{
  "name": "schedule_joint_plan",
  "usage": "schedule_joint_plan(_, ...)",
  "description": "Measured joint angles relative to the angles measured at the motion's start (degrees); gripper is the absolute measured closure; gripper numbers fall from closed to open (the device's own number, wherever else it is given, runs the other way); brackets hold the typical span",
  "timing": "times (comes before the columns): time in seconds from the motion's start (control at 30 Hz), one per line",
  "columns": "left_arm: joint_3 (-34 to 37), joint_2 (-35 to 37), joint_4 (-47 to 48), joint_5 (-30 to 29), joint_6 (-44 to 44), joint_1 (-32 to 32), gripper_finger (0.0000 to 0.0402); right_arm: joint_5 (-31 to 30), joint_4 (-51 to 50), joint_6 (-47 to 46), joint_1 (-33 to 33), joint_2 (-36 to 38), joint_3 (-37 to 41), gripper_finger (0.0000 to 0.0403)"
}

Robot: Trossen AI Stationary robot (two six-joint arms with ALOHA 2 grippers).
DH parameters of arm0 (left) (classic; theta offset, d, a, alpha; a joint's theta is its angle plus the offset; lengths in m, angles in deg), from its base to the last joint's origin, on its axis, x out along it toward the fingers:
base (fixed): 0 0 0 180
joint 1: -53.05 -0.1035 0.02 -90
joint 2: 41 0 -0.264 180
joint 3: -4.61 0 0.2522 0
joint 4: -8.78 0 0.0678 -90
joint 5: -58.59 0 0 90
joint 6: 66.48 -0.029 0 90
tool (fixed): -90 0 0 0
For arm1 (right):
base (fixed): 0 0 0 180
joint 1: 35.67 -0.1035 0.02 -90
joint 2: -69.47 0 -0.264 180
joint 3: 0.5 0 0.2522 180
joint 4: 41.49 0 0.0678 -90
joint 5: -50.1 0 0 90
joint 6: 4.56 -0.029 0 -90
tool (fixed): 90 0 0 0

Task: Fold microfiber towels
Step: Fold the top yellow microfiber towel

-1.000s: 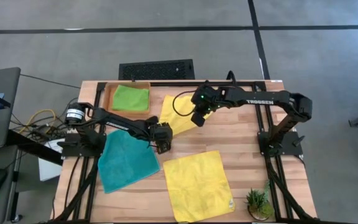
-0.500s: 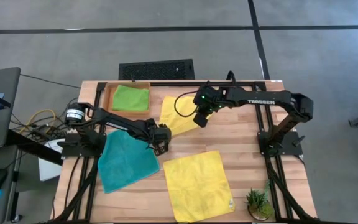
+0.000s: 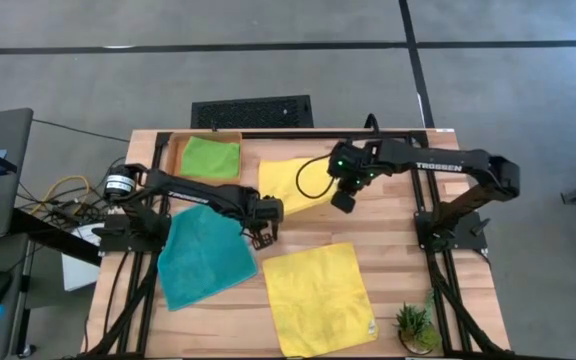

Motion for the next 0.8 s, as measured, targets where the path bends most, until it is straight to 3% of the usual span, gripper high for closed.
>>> schedule_joint_plan(0.13,-2.66,0.0,1.51,-4.54,-2.27,-1.06,0.0401,-5.64,0.97,-1.43,-1.09,-0.86,-0.02,0.04)
schedule_joint_plan(0.4,-3.08,0.0,2.28,-6.29,0.99,-6.9,0.0401,-15.9,1.54,-3.02,1.22,-0.94,0.01,0.04)
schedule_joint_plan(0.8,-3.08,-0.26,-2.73,-6.23,0.72,-16.15,0.0401,-16.75,9.14,-2.98,8.52,-0.96,3.39,0.04)
